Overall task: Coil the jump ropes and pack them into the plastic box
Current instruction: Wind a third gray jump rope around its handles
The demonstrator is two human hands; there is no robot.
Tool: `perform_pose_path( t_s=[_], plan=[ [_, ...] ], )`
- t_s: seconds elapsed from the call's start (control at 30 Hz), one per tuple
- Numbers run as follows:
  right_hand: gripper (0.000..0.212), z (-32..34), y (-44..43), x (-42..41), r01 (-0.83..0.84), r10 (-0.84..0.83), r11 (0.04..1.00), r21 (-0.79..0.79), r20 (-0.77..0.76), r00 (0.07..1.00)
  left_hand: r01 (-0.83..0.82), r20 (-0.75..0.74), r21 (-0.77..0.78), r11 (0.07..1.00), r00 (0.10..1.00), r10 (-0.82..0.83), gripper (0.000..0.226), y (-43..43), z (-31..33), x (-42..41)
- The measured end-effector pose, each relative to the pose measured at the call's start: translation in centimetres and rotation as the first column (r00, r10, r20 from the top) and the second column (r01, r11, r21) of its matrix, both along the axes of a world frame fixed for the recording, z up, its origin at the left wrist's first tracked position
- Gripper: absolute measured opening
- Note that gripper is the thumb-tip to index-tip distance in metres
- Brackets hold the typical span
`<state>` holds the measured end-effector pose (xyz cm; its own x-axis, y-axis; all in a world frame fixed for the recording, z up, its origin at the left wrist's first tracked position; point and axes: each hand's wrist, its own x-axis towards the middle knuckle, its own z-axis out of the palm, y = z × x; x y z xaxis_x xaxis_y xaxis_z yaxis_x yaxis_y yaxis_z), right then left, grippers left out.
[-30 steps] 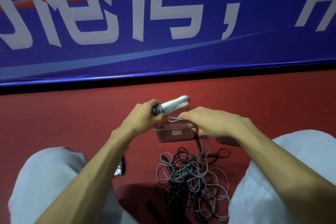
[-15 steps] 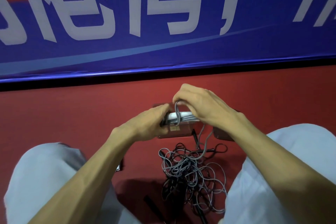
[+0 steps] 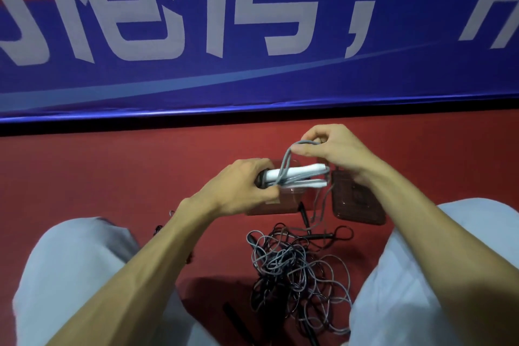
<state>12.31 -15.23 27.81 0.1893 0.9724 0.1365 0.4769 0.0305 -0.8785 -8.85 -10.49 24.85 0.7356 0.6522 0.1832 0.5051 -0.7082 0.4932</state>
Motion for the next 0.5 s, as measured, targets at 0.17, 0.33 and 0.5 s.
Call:
perform_pose_path(
  t_s=[0.17,0.33,0.5],
  plan=[
    [0.013,-0.1,0.5,0.4,-0.108,0.087,0.993,-0.040,-0.354,0.931,0.025,0.282,-0.308,0.951,0.957,0.066,0.005,0.5,0.8,-0.4],
    [0.018,-0.4,0.5,-0.6,-0.193,0.184,0.981,-0.024,-0.211,0.960,0.069,0.493,-0.524,0.849,0.837,0.236,0.023,0.5,1.2,-0.1],
    [0.039,-1.2,0.4,-1.2,-0.282,0.315,0.925,-0.254,0.099,0.944,0.186,0.608,-0.671,0.718,0.692,0.389,0.044,0.7,1.6,0.2]
  ],
)
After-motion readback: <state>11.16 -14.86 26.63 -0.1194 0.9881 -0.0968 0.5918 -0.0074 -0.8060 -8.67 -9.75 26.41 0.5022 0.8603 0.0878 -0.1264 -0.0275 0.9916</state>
